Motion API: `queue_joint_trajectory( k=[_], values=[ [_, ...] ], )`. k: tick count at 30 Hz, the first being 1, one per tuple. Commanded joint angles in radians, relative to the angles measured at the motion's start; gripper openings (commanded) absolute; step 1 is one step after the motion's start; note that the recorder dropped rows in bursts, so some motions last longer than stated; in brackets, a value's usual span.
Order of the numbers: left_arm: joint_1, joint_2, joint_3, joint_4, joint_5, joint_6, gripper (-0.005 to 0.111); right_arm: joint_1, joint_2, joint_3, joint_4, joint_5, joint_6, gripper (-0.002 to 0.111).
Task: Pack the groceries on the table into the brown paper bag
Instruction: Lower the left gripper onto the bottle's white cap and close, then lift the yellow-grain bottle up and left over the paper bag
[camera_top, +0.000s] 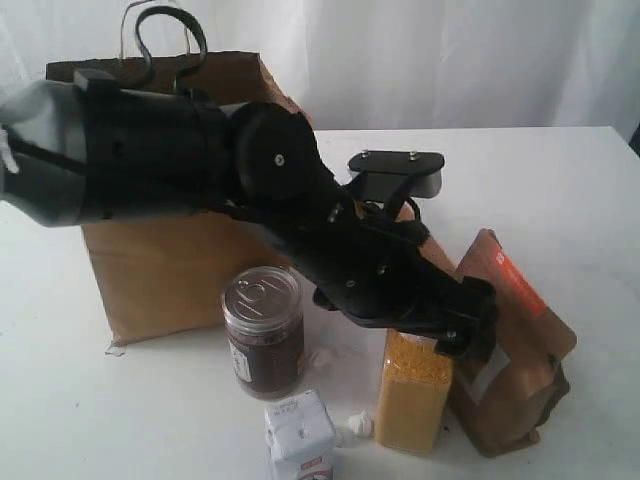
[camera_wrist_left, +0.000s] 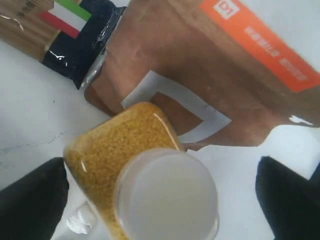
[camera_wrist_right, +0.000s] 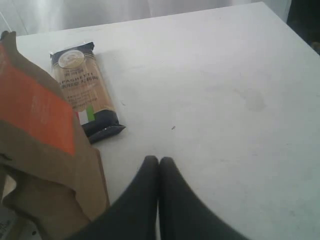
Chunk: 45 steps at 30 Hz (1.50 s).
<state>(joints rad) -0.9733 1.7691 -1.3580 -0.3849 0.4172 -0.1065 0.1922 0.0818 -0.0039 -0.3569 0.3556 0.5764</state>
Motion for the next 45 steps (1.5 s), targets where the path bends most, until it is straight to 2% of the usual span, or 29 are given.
queue_joint_trajectory(
  k=[1, 11, 14, 17, 20, 24, 26, 45],
  values=[
    [-0.006, 0.024, -0.005, -0.017, 0.009, -0.009, 0.105, -0.003, -0.003, 0.004, -0.007, -0.013, 0.004, 0.0],
    [-0.006, 0.054, -0.005, 0.02, 0.015, -0.01, 0.105, -0.003, -0.003, 0.004, -0.007, -0.013, 0.004, 0.0],
    [-0.006, 0.056, -0.005, 0.044, 0.015, -0.01, 0.102, -0.003, -0.003, 0.004, -0.007, -0.013, 0.004, 0.0],
    [-0.006, 0.056, -0.005, 0.072, 0.01, -0.023, 0.084, -0.003, -0.003, 0.004, -0.007, -0.013, 0.004, 0.0],
    [-0.006, 0.056, -0.005, 0.083, 0.01, -0.025, 0.057, -0.003, -0.003, 0.004, -0.007, -0.013, 0.004, 0.0],
    [-0.006, 0.053, -0.005, 0.121, 0.028, -0.008, 0.014, -0.003, -0.003, 0.004, -0.007, -0.013, 0.004, 0.0],
    [-0.006, 0.043, -0.005, 0.121, 0.048, 0.02, 0.0, -0.003, -0.003, 0.004, -0.007, -0.013, 0.004, 0.0],
    [-0.006, -0.393, -0.005, 0.166, 0.036, 0.032, 0.0, -0.003, -0.003, 0.004, -0.007, -0.013, 0.004, 0.0]
  ],
)
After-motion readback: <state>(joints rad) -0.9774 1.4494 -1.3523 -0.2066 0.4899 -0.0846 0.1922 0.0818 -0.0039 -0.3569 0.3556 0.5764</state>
